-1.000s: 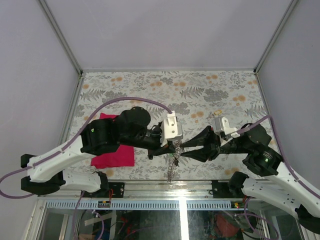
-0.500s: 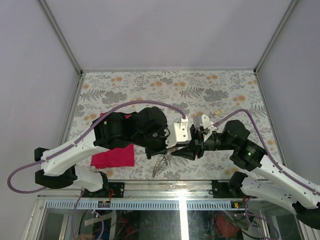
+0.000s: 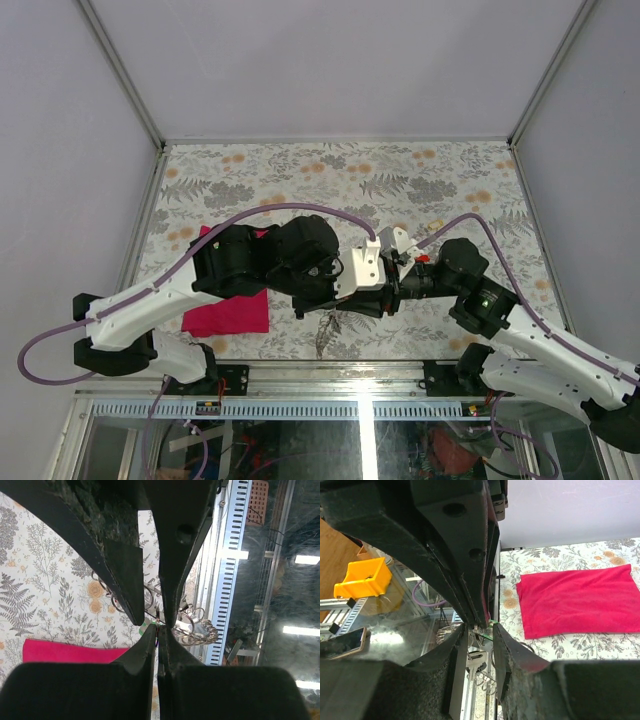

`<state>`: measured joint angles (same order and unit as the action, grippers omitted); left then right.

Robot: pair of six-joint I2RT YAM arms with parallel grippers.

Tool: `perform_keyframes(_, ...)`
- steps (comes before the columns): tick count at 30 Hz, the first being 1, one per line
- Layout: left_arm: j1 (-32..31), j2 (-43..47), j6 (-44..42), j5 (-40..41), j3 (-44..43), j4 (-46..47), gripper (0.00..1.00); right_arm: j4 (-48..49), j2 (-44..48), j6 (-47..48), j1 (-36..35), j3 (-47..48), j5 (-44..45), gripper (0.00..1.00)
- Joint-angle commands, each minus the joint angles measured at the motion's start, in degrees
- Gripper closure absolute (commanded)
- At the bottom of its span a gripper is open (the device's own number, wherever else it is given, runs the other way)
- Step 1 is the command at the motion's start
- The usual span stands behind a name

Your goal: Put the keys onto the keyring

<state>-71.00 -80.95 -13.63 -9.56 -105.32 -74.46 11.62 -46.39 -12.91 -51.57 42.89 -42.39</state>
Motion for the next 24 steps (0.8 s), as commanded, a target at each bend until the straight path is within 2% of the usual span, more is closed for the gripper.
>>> perform_keyframes(1,-0.6,0.3,-0.8,0.9,-2.6,0.6,1.00,4.7,-0.6,-0.9,0.3,0.1,-1.6,0.70)
perform_keyframes(6,-0.7,0.3,-0.9,0.9,-2.6,0.6,1.00,4.7,-0.7,-0.6,0.3,0.2,-1.7,0.89)
perform_keyframes(9,-0.7,0.6,-1.0,0.9,-2.7,0.9,1.00,3.9,-0.6,0.0,0.3,0.1,-1.2,0.88)
perform_keyframes(12,-0.8,0.9,-1.0,0.5,-2.9,1.1,1.00,3.6,-0.3,0.3,0.3,0.0,-1.0,0.75)
perform_keyframes(16,-0.9,0.8,-0.9,0.4,-3.1,1.1,1.00,3.6,-0.2,0.4,0.2,0.0,-0.9,0.73)
perform_keyframes(21,-0.9,0.7,-0.9,0.3,-3.4,1.1,1.00,3.8,-0.6,0.4,0.3,0.2,-1.2,0.81)
perform_keyframes(24,-1.1,0.7,-0.9,0.2,-3.3,1.3,1.00,4.3,-0.3,0.2,0.3,0.3,-1.1,0.95)
